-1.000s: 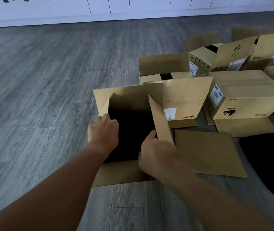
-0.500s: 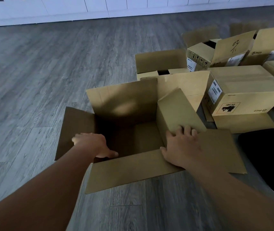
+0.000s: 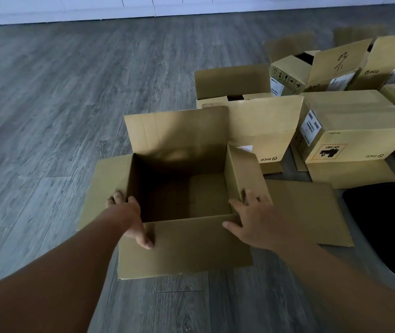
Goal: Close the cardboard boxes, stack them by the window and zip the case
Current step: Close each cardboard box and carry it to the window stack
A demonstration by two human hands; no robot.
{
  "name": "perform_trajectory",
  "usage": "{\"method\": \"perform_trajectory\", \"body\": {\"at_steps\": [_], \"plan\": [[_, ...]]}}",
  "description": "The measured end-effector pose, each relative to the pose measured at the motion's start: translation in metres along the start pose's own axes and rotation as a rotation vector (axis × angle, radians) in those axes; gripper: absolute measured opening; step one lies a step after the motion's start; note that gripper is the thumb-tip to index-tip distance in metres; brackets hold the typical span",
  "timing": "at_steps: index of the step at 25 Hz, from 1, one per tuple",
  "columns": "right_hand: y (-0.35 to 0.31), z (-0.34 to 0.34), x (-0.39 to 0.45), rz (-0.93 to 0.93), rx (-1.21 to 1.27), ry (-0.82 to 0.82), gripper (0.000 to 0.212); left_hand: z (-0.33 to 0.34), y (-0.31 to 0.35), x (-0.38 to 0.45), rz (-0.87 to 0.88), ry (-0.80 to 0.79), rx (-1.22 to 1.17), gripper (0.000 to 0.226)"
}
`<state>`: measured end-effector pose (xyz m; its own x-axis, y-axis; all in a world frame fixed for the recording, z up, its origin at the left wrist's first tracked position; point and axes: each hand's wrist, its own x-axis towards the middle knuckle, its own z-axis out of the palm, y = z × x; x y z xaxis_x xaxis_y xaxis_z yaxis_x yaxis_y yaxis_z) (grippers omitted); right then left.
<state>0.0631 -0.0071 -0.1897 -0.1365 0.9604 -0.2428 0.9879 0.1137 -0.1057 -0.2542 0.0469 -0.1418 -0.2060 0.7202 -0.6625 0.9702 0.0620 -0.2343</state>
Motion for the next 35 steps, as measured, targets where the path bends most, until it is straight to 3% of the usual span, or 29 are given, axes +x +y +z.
{"method": "perform_trajectory", "body": {"at_steps": [8, 15, 18, 26, 30, 35], "plan": [[-0.020, 0.019, 0.013, -0.070, 0.189, -0.034, 0.084, 0.006, -0.018, 0.007, -0.017, 0.108, -0.040, 0.144], [-0.033, 0.013, 0.022, -0.107, 0.263, 0.026, 0.078, -0.008, 0.013, -0.004, 0.199, 0.164, -0.053, 0.133], [-0.028, 0.003, 0.019, -0.083, 0.261, 0.091, 0.072, -0.018, 0.038, -0.008, 0.307, 0.257, -0.096, 0.125], [0.029, -0.023, -0.006, 0.077, 0.321, 0.200, 0.063, -0.034, 0.136, -0.033, 0.635, 0.566, -0.152, 0.065], [0.085, -0.021, -0.025, 0.232, 0.392, 0.176, 0.057, -0.035, 0.198, -0.063, 0.857, 0.705, -0.121, 0.031], [0.161, 0.000, -0.058, 0.477, 0.341, 0.079, 0.052, -0.013, 0.271, -0.084, 0.954, 0.653, 0.065, 0.021]]}}
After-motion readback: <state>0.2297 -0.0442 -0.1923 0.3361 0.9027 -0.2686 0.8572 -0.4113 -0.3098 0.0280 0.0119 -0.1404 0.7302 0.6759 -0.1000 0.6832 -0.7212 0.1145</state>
